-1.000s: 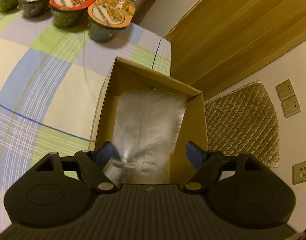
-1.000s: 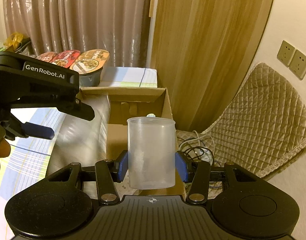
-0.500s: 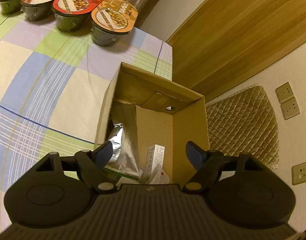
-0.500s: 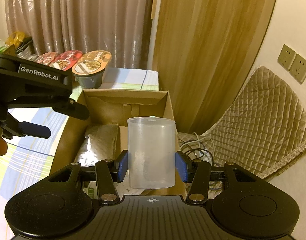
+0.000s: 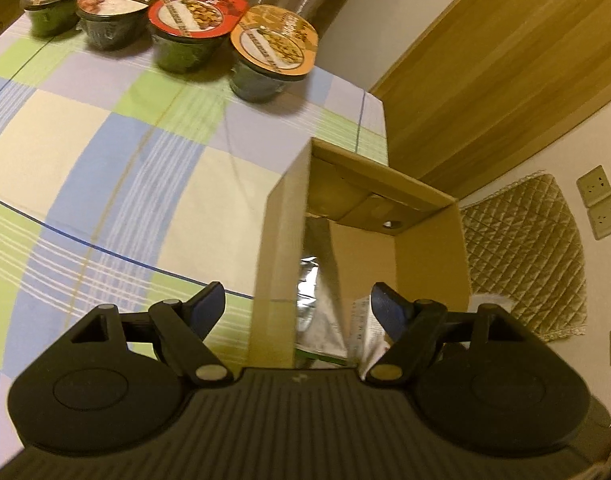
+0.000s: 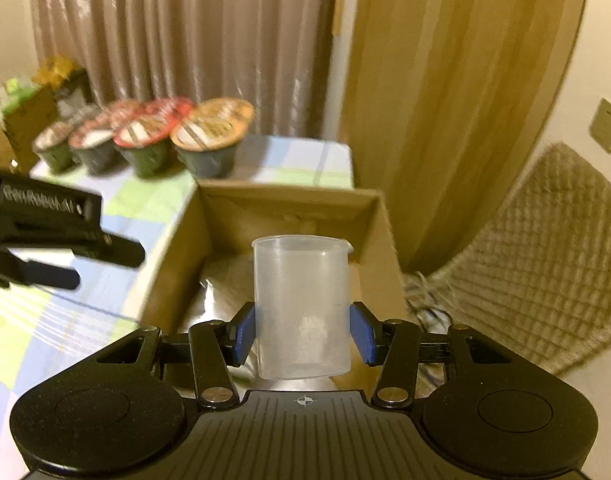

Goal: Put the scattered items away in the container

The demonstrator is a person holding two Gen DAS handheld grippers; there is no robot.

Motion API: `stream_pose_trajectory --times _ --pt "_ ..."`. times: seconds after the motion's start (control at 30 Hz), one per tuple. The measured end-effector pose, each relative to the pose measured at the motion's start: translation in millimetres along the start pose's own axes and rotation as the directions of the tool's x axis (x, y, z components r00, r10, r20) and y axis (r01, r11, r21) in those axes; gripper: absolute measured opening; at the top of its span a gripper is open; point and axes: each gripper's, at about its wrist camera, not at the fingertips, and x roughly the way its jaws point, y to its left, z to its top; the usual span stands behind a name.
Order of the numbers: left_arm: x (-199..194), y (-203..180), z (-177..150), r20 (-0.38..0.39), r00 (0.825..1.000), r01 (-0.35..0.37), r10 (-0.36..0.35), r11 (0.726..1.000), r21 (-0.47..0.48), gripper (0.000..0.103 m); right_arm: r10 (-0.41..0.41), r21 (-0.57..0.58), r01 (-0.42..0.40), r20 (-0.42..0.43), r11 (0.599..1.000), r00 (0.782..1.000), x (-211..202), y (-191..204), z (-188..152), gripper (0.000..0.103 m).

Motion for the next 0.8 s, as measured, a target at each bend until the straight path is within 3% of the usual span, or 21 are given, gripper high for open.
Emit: stream_pose_trajectory --times 0.03,0.07,0.1,0.4,0.8 --pt "-0.5 1.5 0.3 0.001 1.0 -0.001 0.001 1.0 0.001 0.076 0.009 -0.009 -0.009 0.008 1.0 1.0 0.3 1.9 1.2 0.058" --pt "-1.1 2.6 0.6 0.003 1.0 -0.001 0.001 1.0 0.001 0.076 0.002 -0.018 -0.002 0.017 1.0 1.0 0.1 4.4 2.3 0.081" --pt "-1.8 3.6 0.8 0.006 1.0 -0.002 0.002 1.0 0.001 0.076 -0.011 -0.02 0.012 0.031 1.0 0.999 -1.1 5.9 2.7 0.089" --pt "-10.8 14.7 -12.8 0.015 1.0 -0.014 0.014 1.0 0.022 0.078 -0.039 -0.004 0.039 -0.007 0.999 0.999 -20.6 6.3 -24.8 0.089" --pt "-66.5 19.1 -76.9 0.095 0.995 -0.054 0.039 0.986 0.156 0.093 -0.049 0.07 0.051 -0.023 0.996 0.999 -88.3 17.6 -86.2 0.089"
